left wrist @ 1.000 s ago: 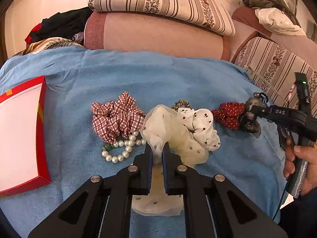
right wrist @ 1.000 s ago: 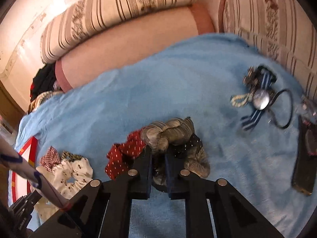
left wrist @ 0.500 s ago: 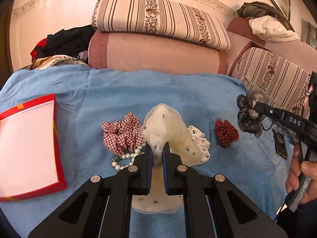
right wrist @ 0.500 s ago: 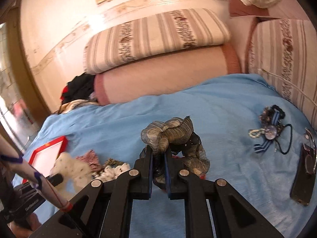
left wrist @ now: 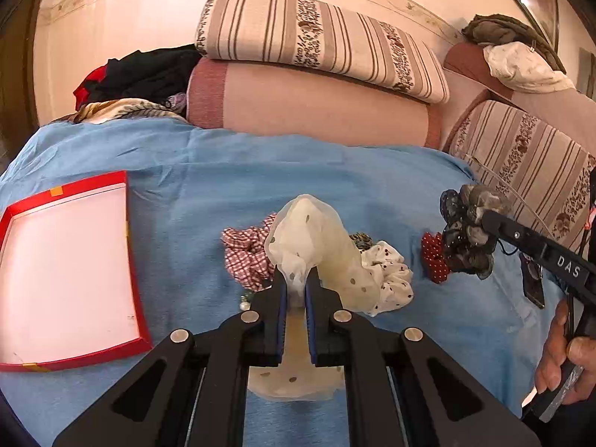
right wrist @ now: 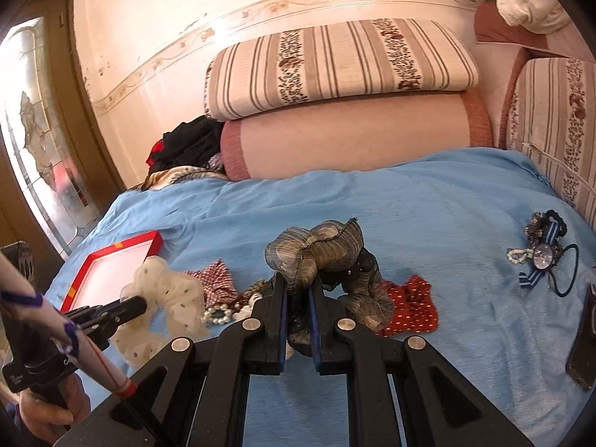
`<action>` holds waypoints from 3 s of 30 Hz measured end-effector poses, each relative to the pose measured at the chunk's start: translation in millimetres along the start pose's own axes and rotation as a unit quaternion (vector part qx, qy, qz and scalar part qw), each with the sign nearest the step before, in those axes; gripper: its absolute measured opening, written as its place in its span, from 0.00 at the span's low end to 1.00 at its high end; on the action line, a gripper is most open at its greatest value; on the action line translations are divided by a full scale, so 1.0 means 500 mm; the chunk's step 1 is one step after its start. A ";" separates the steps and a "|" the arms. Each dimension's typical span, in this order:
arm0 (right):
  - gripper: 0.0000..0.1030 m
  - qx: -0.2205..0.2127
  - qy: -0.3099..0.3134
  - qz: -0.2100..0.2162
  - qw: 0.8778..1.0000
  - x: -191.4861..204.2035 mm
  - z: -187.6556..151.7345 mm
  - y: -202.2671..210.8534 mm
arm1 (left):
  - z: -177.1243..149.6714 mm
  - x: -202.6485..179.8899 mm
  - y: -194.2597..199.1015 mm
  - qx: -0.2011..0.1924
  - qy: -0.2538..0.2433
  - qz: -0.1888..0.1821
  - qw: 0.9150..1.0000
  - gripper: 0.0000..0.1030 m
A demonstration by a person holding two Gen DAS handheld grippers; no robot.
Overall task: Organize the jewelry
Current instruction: 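Carry both held scrunchies over the red-rimmed tray with both tools, then open both tools to drop the scrunchies into the tray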
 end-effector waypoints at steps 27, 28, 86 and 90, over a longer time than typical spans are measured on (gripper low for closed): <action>0.10 0.034 0.076 0.080 0.993 0.238 0.016 -0.061 | 0.036 0.190 0.103 -0.050 0.092 0.027 0.994 0.08; 0.10 0.037 0.078 0.088 0.992 0.252 0.021 -0.067 | 0.039 0.204 0.107 -0.052 0.096 0.032 0.993 0.08; 0.72 0.146 0.106 0.162 0.970 0.659 0.071 -0.491 | 0.010 0.684 0.032 0.027 0.292 0.142 0.946 0.46; 0.72 0.160 0.087 0.160 0.970 0.635 0.050 -0.472 | -0.013 0.667 0.039 0.046 0.282 0.145 0.947 0.46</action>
Point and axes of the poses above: each gripper's, at about its wrist camera, not at the fingertips, and y roughly against the way its jaws point, x to its left, z to its top, the point moved 2 cm from there along -y, roughly the way its jaws point, and after that the axes turned 10 degrees about x, right-handed, at the moved point
